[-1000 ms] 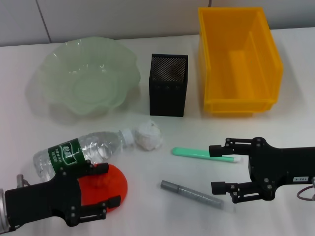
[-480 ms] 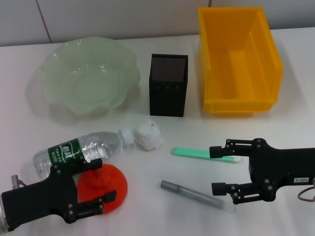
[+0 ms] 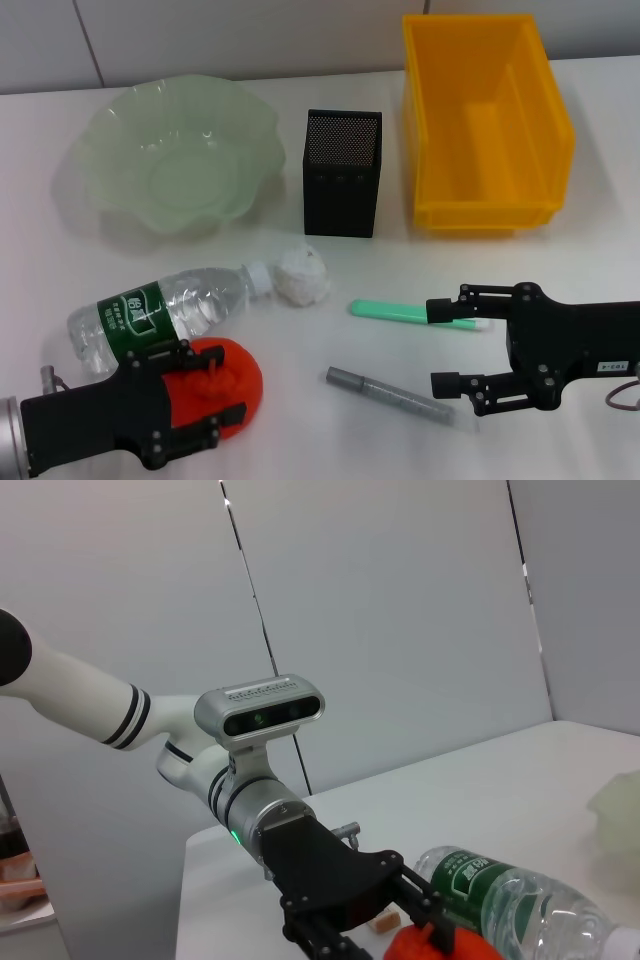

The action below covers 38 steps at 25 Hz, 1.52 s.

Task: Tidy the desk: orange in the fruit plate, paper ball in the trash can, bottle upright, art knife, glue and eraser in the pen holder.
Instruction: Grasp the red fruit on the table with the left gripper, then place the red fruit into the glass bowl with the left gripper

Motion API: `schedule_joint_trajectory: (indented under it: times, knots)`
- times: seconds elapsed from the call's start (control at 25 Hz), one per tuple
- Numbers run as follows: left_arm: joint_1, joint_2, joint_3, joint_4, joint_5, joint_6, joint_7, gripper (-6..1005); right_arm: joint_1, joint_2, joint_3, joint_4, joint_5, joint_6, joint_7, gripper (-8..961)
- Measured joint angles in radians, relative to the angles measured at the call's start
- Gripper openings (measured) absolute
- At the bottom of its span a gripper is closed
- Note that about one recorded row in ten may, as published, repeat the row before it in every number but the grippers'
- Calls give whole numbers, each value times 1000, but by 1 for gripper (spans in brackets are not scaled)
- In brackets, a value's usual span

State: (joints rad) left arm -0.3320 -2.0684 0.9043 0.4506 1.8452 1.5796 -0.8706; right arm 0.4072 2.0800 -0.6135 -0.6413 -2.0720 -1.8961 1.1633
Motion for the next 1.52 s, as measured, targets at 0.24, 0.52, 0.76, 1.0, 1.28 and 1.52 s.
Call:
schedule_joint_trajectory:
  times: [0.24,0.52,0.76,1.0,1.28,1.52]
  knots:
    - [-4,0,5,3,-1,-29,2,700,1,0,0,0,-1,0,2,793]
    - [-9,-3,-3,6,-10,-51,2,223,1,0,0,2,0,0,10,793]
    - [-13,0,-4,20,-30,17,0,166,1,0,0,3,2,0,12,792]
    - [-8,3,-34,96,-144,121,-3,145,0,0,0,2,3,-7,13,792]
    - [-78,2,-95,114,-231,68,-12,145,-1,1,0,3,4,-9,13,792]
    - [-224,-5,-120,42,-291,-194,-4,146,2,1,0,4,4,-9,13,792]
